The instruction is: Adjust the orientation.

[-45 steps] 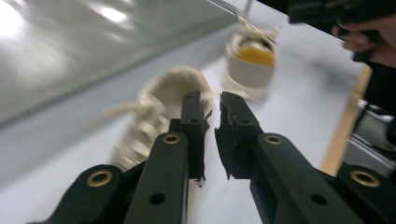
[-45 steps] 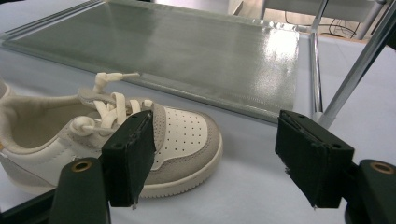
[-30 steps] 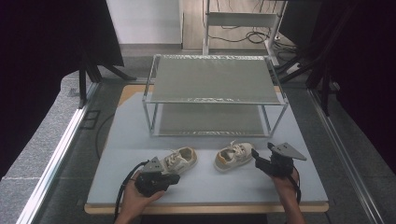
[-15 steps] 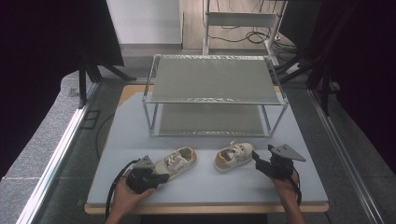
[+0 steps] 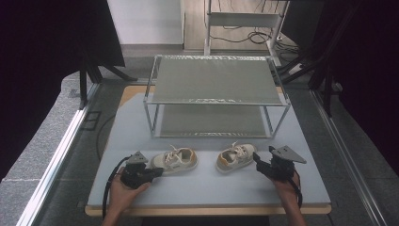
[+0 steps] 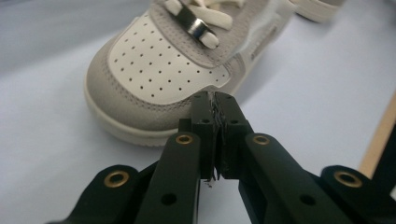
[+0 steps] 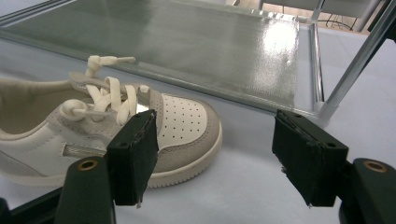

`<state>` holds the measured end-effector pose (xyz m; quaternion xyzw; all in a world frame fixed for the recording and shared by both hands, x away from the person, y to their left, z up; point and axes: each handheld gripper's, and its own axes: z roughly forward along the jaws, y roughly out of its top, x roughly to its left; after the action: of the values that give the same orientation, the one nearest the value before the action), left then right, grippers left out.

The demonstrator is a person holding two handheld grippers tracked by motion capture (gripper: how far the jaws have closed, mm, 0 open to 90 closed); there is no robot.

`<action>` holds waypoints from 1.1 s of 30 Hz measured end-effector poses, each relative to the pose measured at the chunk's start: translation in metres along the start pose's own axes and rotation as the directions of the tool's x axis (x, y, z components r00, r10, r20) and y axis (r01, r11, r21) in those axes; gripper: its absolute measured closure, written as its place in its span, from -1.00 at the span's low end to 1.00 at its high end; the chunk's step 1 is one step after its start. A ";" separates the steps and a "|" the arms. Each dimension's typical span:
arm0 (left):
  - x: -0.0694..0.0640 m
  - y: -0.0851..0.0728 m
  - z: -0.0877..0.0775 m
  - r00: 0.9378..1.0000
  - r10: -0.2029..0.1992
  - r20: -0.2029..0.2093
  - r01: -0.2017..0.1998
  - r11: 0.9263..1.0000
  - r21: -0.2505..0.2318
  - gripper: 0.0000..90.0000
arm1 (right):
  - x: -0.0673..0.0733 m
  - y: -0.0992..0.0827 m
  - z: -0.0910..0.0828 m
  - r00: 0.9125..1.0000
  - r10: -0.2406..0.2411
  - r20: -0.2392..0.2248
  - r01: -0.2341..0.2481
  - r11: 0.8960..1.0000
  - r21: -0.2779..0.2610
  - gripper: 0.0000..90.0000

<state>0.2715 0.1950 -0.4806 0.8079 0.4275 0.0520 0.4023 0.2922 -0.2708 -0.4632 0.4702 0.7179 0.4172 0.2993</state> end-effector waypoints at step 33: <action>0.016 0.013 -0.004 0.998 -0.055 -0.044 0.051 0.995 -0.084 0.44 | 0.123 0.040 0.023 0.885 -0.214 -0.414 0.221 0.975 -0.033 0.99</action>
<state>0.2881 0.2046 -0.4733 0.7775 0.4553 0.0778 0.4268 0.2811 -0.1412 -0.4434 0.2896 0.8161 0.4661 0.1814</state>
